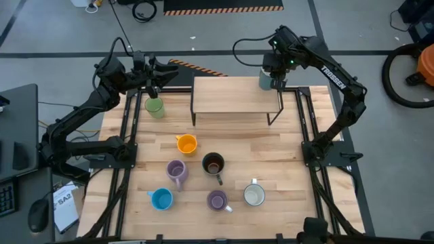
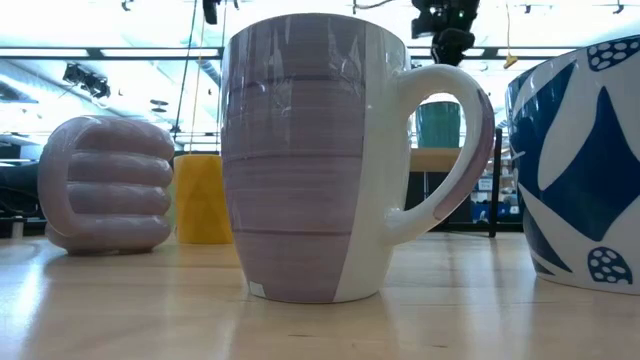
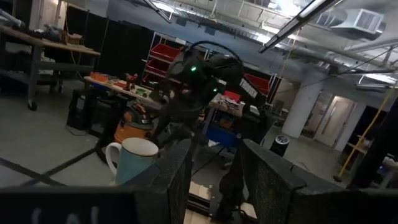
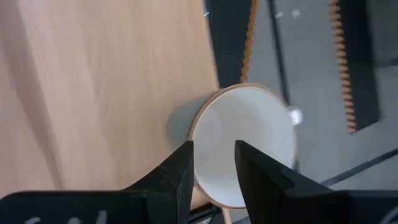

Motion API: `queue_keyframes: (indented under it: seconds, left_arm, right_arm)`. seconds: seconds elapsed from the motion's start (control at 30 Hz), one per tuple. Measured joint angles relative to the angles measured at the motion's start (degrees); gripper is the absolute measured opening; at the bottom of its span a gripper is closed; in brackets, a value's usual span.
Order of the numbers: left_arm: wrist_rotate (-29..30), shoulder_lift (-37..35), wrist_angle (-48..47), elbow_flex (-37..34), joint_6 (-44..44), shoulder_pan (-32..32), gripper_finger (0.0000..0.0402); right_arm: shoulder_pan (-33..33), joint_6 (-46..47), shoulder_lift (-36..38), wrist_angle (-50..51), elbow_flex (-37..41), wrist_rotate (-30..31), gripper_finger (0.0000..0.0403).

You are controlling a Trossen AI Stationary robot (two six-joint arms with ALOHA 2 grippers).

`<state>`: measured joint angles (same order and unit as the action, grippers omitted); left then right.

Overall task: Place coffee mugs
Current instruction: Put the yellow mug on the shelf

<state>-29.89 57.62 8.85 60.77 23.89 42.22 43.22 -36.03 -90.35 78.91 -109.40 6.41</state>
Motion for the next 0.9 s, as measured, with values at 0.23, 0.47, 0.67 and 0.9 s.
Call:
queue_keyframes:
  seconds: [0.23, 0.47, 0.67, 0.9]
  left_arm:
    - [-2.47, 0.86, -6.34, 0.00, 0.24, 0.00, 0.0146]
    - [-14.17, 0.81, -10.34, 0.04, -0.49, -1.49, 0.0146]
    - [-14.84, 0.83, -20.73, 0.04, -0.51, -4.99, 0.0146]
    - [-6.63, 0.83, -32.30, 0.04, -0.17, -13.11, 0.0143]
  right_arm:
    - [-4.51, 2.84, 3.40, -6.14, 0.00, 3.46, 0.0113]
    - [-8.97, 11.90, 6.20, -7.16, 0.00, 4.05, 0.0112]
    - [-11.89, 21.73, 7.49, -10.61, 0.00, 0.99, 0.0112]
    - [-13.91, 32.52, 8.76, -9.67, -0.02, -2.16, 0.0112]
